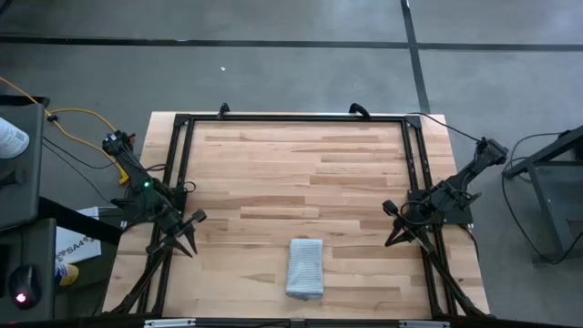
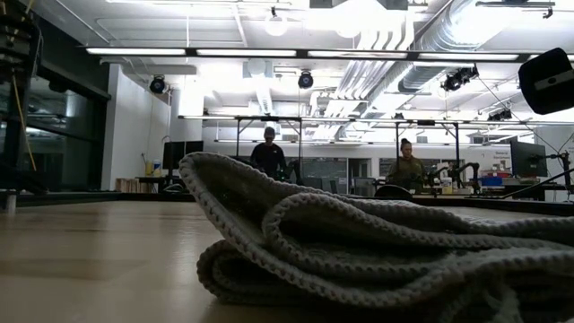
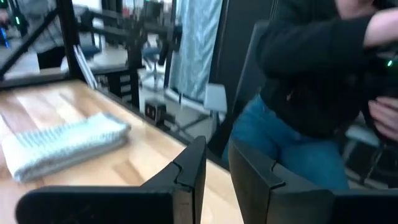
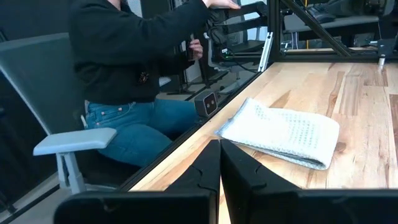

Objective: Fold microfiber towels
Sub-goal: Return To Home Position

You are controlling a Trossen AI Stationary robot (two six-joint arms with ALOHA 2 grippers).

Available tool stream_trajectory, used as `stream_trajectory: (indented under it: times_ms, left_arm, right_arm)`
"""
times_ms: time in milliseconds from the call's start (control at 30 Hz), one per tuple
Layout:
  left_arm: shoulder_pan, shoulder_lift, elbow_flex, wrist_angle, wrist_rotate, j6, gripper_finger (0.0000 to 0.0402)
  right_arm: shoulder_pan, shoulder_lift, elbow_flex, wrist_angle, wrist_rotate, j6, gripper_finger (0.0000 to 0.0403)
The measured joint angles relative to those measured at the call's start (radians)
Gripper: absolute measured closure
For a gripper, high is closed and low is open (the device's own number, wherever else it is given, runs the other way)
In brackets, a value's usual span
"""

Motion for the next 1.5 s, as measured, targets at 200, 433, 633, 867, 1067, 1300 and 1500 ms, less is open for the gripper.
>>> stream_trajectory:
  times_ms: [200,433,633,867,1067,1300,1500]
  left_arm:
    - [0.0,-0.036,0.012,-0.011,0.0,0.006,0.0332]
    - [0.0,-0.032,0.018,-0.013,-0.004,0.006,0.0332]
    - [0.0,-0.032,0.019,-0.015,-0.004,0.006,0.0332]
    - [0.0,-0.032,0.02,-0.016,-0.005,0.006,0.0332]
    - [0.0,-0.032,0.021,-0.017,-0.005,0.006,0.0332]
    - [0.0,-0.032,0.021,-0.018,-0.007,0.006,0.0332]
    - [0.0,-0.032,0.022,-0.018,-0.007,0.006,0.0332]
  right_arm:
    - [0.0,0.0,0.0,0.0,-0.001,0.0,0.0401]
    - [0.0,0.0,0.0,-0.003,-0.001,0.0,0.0401]
    - [0.0,0.0,0.0,-0.004,-0.001,0.0,0.0401]
    - [0.0,0.0,0.0,-0.005,-0.001,0.0,0.0401]
    - [0.0,0.0,0.0,-0.005,0.0,0.0,0.0401]
    - [0.0,0.0,0.0,-0.005,0.0,0.0,0.0401]
    - [0.0,0.0,0.0,-0.005,0.0,0.0,0.0401]
